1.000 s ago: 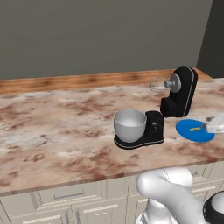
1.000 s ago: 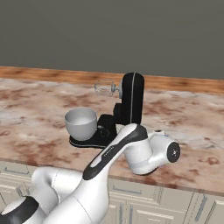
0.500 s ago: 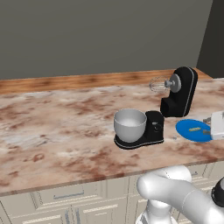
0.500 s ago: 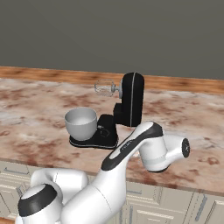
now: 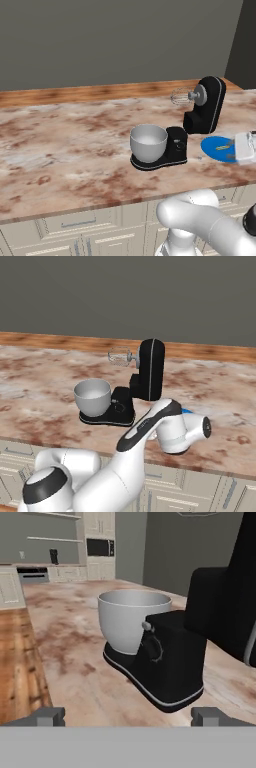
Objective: Add butter and sugar cubes to the stand mixer bowl and then turn on the stand mixer to begin making frosting.
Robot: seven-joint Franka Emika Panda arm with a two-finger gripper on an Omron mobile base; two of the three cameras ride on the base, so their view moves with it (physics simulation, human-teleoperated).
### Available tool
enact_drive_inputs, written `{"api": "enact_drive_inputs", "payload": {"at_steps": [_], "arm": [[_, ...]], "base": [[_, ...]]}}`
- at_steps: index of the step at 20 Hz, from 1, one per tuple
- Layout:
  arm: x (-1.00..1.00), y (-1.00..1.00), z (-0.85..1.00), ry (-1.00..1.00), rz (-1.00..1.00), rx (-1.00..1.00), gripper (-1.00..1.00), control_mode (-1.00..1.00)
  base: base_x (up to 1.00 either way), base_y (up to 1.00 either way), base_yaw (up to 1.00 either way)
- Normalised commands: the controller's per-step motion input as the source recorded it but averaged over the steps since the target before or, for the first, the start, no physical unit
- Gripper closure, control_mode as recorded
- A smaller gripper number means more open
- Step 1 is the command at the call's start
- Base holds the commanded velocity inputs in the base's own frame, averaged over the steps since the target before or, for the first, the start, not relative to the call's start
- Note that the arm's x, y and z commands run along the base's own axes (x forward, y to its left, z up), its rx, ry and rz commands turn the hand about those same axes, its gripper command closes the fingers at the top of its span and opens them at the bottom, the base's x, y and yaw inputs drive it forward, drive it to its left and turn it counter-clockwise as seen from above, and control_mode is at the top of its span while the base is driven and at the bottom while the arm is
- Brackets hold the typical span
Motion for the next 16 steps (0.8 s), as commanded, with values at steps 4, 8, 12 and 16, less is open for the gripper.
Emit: {"api": "enact_drive_inputs", "payload": {"at_steps": [4,8,12,16], "arm": [[0.26,0.29,-0.24,0.00,-0.03,0.00,-1.00,-1.00],[0.43,0.02,-0.31,0.01,0.00,0.00,-1.00,-1.00],[0.38,0.00,-0.34,0.01,0.00,0.00,-1.00,-1.00],[0.20,-0.06,-0.25,0.00,0.00,0.00,-1.00,-1.00]], "base": [[0.00,0.00,0.00],[0.00,0.00,0.00],[0.00,0.00,0.00],[0.00,0.00,0.00]]}}
